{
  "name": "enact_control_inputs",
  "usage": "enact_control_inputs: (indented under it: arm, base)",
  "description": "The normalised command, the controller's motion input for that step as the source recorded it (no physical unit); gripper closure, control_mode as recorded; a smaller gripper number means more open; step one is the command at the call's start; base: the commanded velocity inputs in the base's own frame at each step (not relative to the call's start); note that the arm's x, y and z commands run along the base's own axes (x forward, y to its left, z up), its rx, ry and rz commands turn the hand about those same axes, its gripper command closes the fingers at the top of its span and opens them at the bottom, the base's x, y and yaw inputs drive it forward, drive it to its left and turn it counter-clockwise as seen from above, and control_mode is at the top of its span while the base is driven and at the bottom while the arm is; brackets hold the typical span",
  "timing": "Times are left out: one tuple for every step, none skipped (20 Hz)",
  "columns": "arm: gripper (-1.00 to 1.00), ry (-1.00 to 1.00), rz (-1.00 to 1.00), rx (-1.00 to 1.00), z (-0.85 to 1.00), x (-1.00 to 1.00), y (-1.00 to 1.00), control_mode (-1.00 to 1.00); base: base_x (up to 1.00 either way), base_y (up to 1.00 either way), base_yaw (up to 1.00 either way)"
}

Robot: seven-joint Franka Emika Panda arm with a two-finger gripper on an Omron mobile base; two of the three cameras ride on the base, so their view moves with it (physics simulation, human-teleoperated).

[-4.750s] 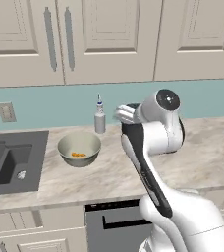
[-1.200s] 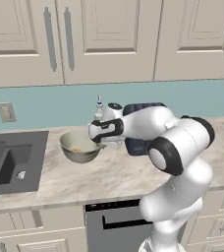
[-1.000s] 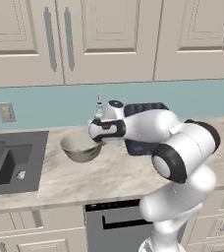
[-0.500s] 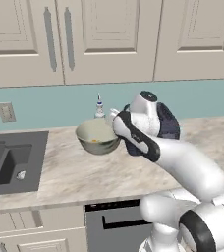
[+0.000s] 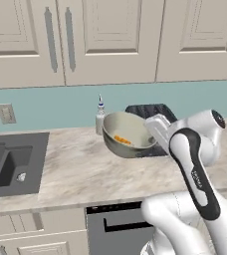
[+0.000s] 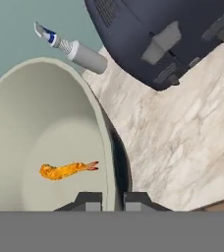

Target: Move the glass cup from next to the sink to the open cabinet. Then, move the bowl with the shrimp to the fridge to clear the area for faucet cleaning.

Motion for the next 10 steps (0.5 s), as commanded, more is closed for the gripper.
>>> enact_control_inputs:
  arm:
    - [1.00,0.00,0.00,0.00,0.00,0.00,0.00,1.00]
    - [1.00,0.00,0.00,0.00,0.00,0.00,0.00,1.00]
    - [1.00,0.00,0.00,0.00,0.00,0.00,0.00,1.00]
    - [1.00,0.00,0.00,0.00,0.00,0.00,0.00,1.00]
    - [1.00,0.00,0.00,0.00,0.00,0.00,0.00,1.00]
    - [1.00,0.00,0.00,0.00,0.00,0.00,0.00,1.00]
    - [1.00,0.00,0.00,0.00,0.00,0.00,0.00,1.00]
    - [1.00,0.00,0.00,0.00,0.00,0.00,0.00,1.00]
    - [1.00,0.00,0.00,0.00,0.00,0.00,0.00,1.00]
    - [1.00,0.00,0.00,0.00,0.00,0.00,0.00,1.00]
  base:
    - [-1.00,-0.36,0.42]
    - [-1.00,-0.34,0.53]
    - [-0.96,-0.24,0.57]
    - [-0.76,-0.05,0.66]
    - [-0.54,0.00,0.74]
    - [-0.46,0.00,0.78]
    - [-0.39,0.00,0.81]
    - [-0.31,0.00,0.85]
    - [-0.26,0.00,0.87]
    - [-0.26,0.00,0.87]
